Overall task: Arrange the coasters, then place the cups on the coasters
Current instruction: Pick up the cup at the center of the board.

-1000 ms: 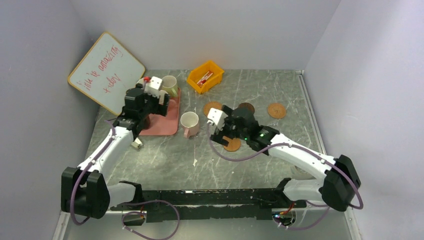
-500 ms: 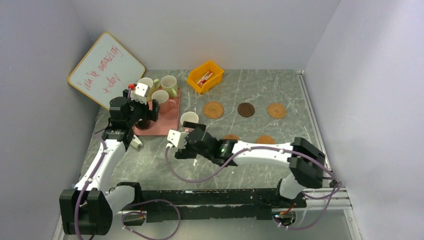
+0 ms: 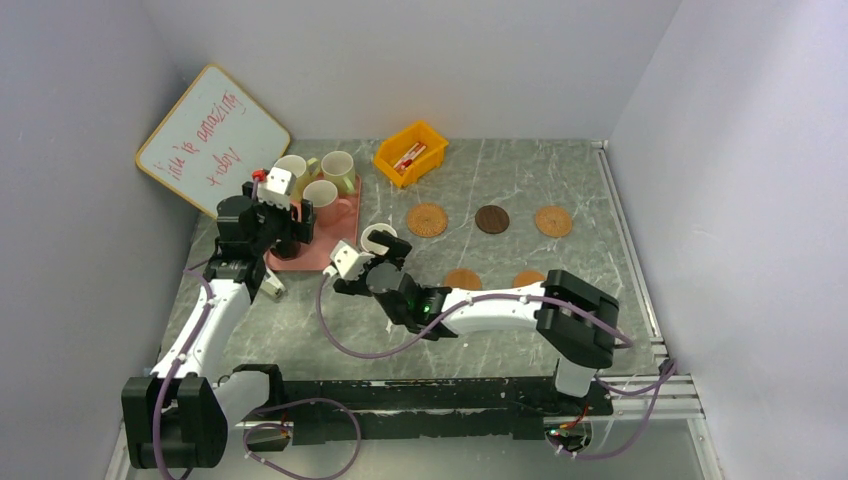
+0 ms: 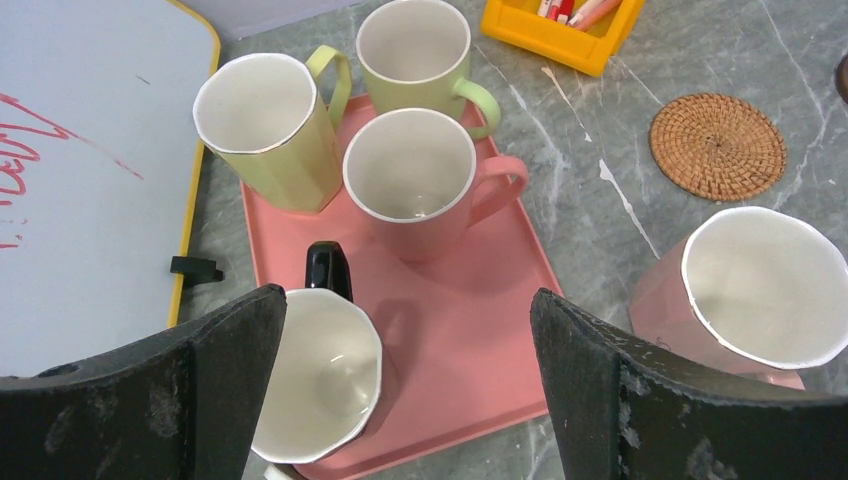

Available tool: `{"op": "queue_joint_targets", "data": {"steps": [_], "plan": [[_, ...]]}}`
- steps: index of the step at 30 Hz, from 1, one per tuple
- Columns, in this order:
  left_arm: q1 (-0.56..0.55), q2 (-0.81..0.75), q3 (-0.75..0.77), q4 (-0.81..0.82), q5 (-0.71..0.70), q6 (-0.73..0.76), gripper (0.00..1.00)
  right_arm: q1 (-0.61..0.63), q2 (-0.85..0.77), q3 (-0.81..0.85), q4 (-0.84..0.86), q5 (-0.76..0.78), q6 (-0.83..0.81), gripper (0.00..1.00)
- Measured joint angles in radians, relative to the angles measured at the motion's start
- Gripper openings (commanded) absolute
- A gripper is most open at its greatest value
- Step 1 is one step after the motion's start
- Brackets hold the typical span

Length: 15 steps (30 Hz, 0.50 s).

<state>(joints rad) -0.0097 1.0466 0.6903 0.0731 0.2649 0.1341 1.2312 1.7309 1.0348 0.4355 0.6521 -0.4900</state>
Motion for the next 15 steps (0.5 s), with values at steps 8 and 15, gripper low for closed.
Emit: {"op": "queue_joint_targets", "data": {"steps": [8,15], "plan": [[0.0,-0.001,-0.004,0.02,0.0,0.0,0.97,-0.002,0.051,-0.015,0.066,0.048,0.004,1.0],[0.0,-0.002,-0.01,0.023,0.0,0.0,0.97,-0.03,0.068,-0.015,0.044,0.045,0.027,1.0]]}}
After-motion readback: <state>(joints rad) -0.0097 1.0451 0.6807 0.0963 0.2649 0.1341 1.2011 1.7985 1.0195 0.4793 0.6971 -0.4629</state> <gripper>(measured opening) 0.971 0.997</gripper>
